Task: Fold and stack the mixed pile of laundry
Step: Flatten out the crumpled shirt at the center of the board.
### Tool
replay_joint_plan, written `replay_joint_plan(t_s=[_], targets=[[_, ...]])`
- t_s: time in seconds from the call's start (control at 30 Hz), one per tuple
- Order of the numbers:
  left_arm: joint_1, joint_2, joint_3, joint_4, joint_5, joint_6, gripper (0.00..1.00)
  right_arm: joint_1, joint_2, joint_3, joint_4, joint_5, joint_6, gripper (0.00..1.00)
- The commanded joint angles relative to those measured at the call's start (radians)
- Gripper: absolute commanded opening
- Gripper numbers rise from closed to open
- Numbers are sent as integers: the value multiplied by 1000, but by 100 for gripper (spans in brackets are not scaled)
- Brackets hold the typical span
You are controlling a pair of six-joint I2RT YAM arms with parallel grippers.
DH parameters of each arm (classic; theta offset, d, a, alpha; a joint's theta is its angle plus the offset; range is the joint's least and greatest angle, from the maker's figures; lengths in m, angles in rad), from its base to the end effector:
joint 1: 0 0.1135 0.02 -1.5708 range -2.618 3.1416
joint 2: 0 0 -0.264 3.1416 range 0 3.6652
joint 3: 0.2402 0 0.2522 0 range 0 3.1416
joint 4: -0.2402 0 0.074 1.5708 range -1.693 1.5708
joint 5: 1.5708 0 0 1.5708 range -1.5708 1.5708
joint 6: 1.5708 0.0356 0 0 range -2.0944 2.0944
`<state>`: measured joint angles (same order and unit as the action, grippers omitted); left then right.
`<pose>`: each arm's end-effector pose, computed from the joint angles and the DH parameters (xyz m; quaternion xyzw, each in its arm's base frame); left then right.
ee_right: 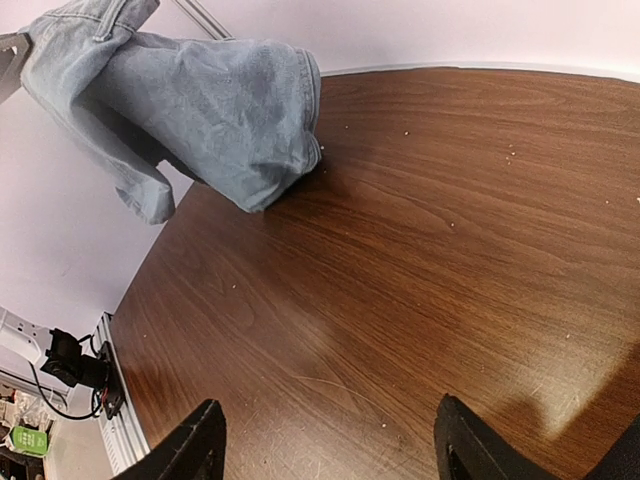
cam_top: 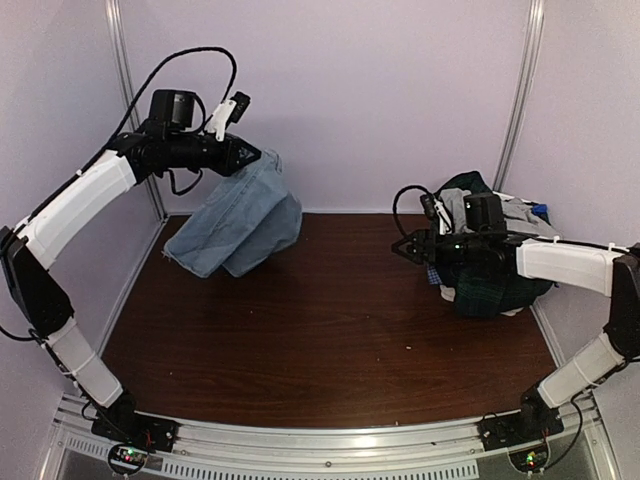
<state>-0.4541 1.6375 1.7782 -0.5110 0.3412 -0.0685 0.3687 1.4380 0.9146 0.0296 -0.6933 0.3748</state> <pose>0.3291 -0.1739 0.4317 0.2499 0.7798 -0.2791 0.5016 0.2870 0.1353 0.2567 -0.1718 0.8079 0.4470 0.3434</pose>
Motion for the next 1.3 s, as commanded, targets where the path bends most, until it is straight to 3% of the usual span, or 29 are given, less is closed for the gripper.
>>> replay_joint_plan(t_s=[0.0, 0.07, 0.17, 0.27, 0.33, 0.43, 0.53, 0.63, 0.83, 0.93, 1.1, 1.2, 1.27], targets=[[-143, -14, 14, -59, 108, 158, 0, -4, 0, 33, 38, -23, 13, 72], [-245, -4, -23, -130, 46, 246, 0, -4, -7, 32, 30, -22, 9, 72], [-339, 11, -142, -186, 83, 300, 2, -4, -28, 14, 9, -13, 6, 72], [-355, -22, -276, -182, 80, 265, 38, -4, -62, -54, 13, -3, 21, 72], [-340, -99, -399, -70, 15, 196, 60, -2, -80, -109, 26, -3, 33, 73], [-279, -195, -527, 90, -62, 99, 77, 7, -87, -160, 15, 8, 28, 73], [-183, -168, -525, 145, -115, -5, 79, 40, -83, -178, -5, 23, 19, 73], [-90, -33, -446, 126, -120, -67, 79, 85, -69, -180, -21, 51, 13, 73], [-77, 301, -171, 2, -149, -11, 85, 182, -35, -204, -23, 81, 32, 77], [-77, 422, -100, -45, -195, 8, 87, 226, -12, -223, -22, 81, 33, 87], [-77, 483, -124, -93, -280, 30, 86, 296, 45, -225, -50, 50, 14, 100], [-77, 478, -185, -116, -341, 5, 82, 333, 80, -218, -60, 7, -13, 100], [-73, 460, -239, -124, -384, -29, 73, 351, 99, -217, -66, -20, -24, 97]])
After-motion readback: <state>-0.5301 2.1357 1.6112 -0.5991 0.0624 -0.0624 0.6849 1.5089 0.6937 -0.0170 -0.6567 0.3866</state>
